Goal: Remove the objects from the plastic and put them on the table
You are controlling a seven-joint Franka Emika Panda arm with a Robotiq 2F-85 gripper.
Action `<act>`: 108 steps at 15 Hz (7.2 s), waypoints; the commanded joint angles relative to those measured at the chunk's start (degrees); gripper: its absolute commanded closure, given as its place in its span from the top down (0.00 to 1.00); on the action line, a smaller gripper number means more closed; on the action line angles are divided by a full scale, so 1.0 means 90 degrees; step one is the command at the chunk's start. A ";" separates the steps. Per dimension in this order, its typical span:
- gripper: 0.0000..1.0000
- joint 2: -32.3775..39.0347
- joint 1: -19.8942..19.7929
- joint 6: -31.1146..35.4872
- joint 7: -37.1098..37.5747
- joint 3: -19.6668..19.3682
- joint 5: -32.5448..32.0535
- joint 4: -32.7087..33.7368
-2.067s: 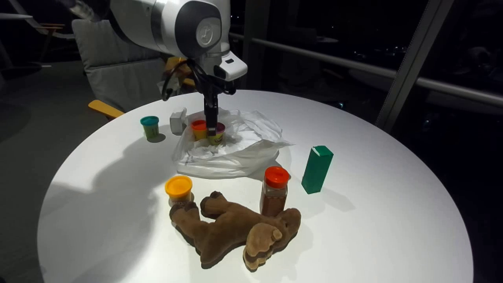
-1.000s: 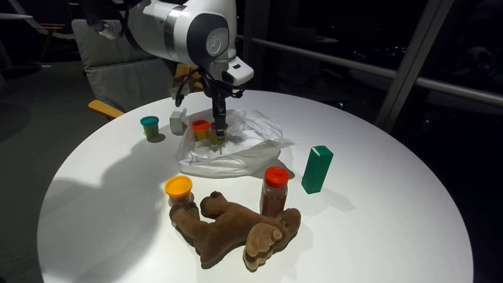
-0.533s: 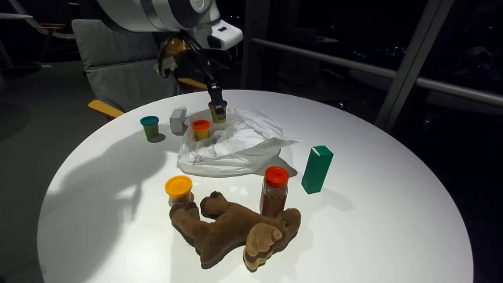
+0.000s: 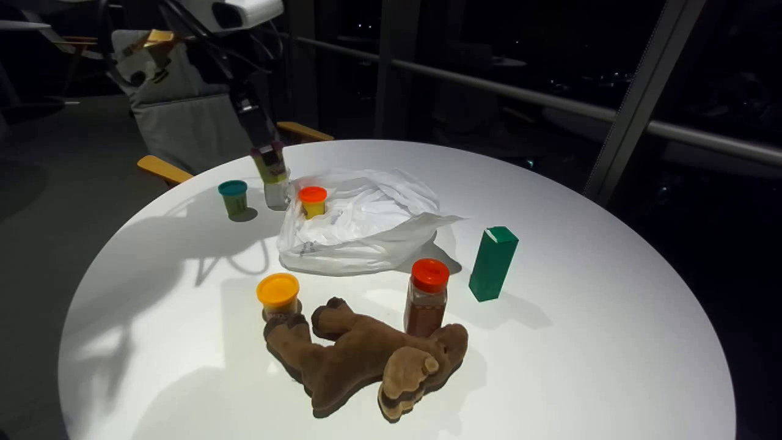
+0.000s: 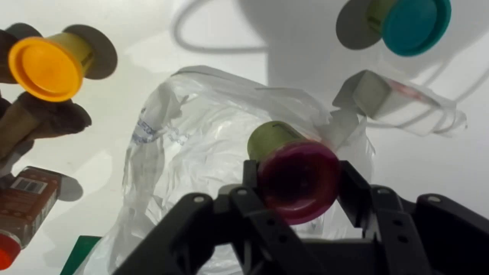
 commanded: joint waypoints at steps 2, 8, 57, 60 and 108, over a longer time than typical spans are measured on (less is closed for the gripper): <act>0.28 -0.0758 -0.0191 0.0130 0.0159 0.0753 -0.0569 -0.1220; 0.28 -0.0259 -0.0394 0.0487 0.0047 0.1010 -0.1335 -0.1199; 1.00 0.2603 -0.1442 0.0039 -0.2585 0.0519 0.2947 0.2527; 1.00 0.2946 -0.1454 -0.0125 -0.2604 0.0574 0.2981 0.2979; 0.21 0.0288 -0.0490 -0.0265 0.0675 -0.0274 0.0456 0.0200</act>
